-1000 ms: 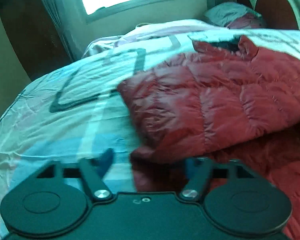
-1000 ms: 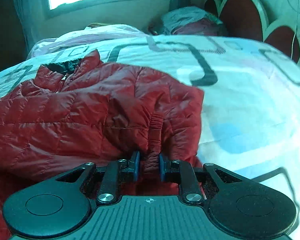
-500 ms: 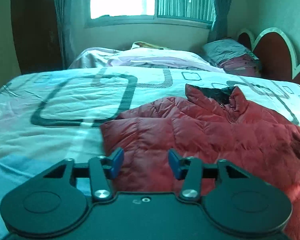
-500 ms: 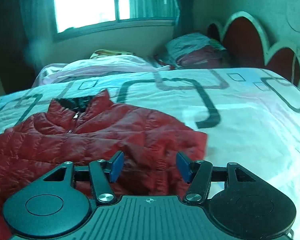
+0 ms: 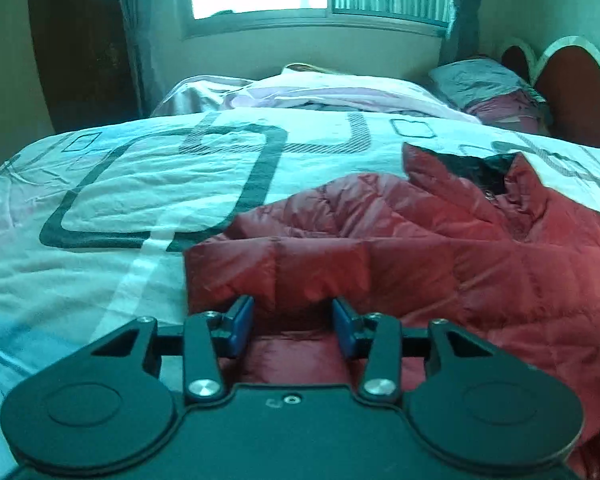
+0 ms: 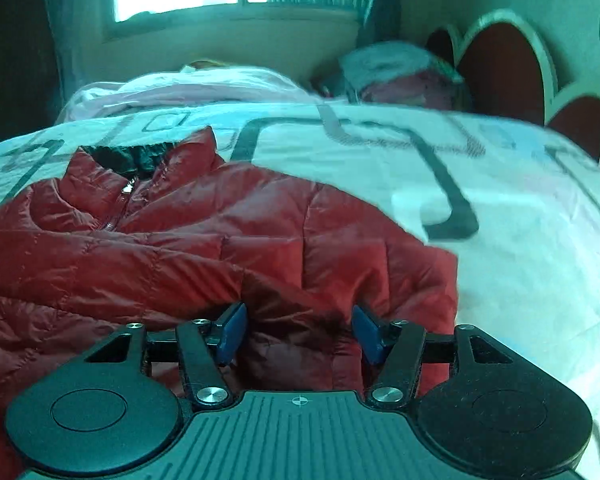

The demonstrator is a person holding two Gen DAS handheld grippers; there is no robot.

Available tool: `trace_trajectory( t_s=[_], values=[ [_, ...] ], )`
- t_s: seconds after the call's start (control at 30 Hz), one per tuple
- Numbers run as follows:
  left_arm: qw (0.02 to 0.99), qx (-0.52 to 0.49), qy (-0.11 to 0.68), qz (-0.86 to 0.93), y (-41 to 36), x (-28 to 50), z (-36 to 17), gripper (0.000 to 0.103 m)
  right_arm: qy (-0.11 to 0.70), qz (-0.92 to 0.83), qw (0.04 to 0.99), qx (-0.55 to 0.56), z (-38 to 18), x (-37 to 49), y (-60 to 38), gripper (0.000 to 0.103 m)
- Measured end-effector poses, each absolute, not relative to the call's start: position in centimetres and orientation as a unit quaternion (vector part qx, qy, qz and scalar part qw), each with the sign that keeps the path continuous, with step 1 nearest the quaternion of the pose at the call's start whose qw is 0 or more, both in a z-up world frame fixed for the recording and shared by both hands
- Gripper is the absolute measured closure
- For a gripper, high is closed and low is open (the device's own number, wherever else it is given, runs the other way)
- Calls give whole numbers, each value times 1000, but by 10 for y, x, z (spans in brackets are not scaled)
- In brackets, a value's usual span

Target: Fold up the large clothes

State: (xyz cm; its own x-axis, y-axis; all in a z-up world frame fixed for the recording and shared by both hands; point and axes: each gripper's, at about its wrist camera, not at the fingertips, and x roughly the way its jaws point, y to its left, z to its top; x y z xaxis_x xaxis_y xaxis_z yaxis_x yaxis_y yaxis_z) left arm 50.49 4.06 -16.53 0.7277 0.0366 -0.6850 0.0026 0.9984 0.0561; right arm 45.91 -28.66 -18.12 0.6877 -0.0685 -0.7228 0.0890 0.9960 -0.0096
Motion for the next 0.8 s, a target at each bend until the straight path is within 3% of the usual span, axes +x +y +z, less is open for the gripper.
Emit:
trace_trajectory(
  t_s=[0.2,0.5,0.8],
  values=[
    [924,41,381,19,36,509,-167,58,409,-43,911,17,-176,466,-291,44],
    [932,45,359,9,38,479,-143,58,360,-25,932,11,-142,427,-273,44],
    [921,79,381,-21,30,439,-162,47,395,-9,919,3,-167,406,-252,44]
  ],
)
